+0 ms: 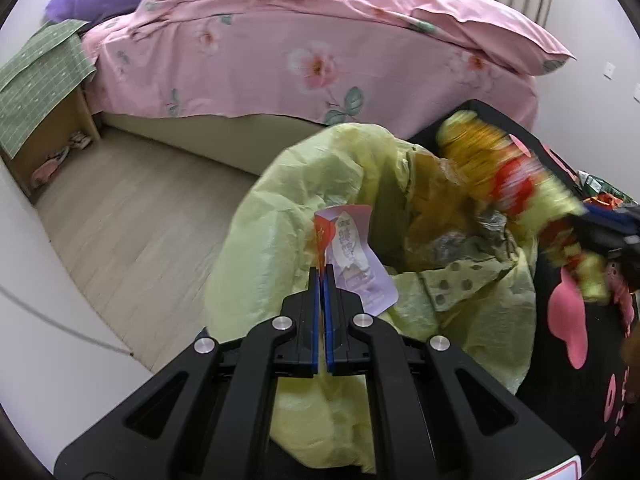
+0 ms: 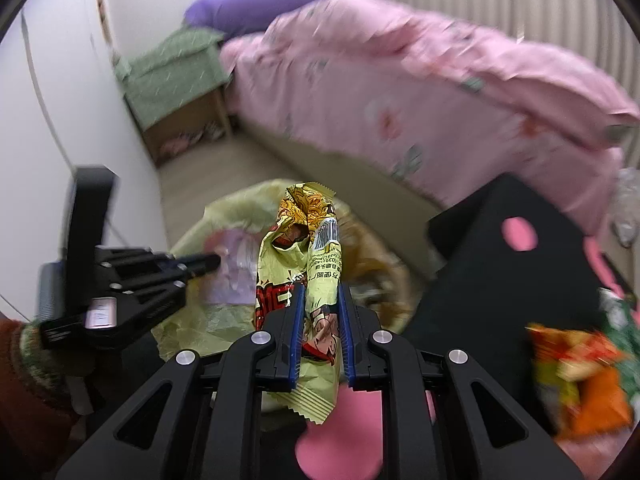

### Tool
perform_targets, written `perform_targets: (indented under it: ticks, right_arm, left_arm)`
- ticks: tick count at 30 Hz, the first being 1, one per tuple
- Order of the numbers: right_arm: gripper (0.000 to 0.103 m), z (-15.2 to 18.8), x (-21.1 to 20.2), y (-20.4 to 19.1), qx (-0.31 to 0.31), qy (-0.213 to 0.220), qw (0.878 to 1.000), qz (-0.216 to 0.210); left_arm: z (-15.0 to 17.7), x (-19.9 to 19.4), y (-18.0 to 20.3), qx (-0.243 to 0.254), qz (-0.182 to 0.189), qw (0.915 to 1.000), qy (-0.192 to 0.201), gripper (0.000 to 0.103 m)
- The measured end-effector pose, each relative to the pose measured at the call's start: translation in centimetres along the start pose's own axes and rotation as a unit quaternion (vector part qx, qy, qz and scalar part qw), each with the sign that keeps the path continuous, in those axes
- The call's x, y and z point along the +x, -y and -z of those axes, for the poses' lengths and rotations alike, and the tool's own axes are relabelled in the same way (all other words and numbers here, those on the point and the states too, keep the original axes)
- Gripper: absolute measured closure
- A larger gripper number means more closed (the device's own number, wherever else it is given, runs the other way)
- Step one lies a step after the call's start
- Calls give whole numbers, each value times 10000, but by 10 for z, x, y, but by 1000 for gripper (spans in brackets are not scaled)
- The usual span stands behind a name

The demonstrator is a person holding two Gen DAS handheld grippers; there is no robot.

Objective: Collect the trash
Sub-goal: 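Drop the wrapper and tray into the yellow bin, opening both grippers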

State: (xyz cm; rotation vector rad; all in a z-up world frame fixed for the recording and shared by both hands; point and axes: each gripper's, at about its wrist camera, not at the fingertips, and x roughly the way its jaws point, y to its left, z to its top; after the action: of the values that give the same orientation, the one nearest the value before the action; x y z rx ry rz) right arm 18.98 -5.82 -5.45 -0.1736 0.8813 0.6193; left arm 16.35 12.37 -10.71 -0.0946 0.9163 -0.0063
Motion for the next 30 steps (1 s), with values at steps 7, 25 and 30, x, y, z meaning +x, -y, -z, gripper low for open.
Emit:
perform_targets:
  ticks: [7, 25, 30]
  right_arm:
    - [87, -15, 71, -4, -107, -880, 9957, -260]
    - [62, -2, 55, 13, 467, -559, 9951, -664]
    - [62, 2, 20, 15, 411, -168, 9986, -302]
  left_arm:
    - [14, 0, -2, 69, -1, 10000, -49, 101]
    - [2, -22, -23, -958, 793, 9918, 281, 71]
    - [-8, -57, -22, -998, 594, 9902, 779, 57]
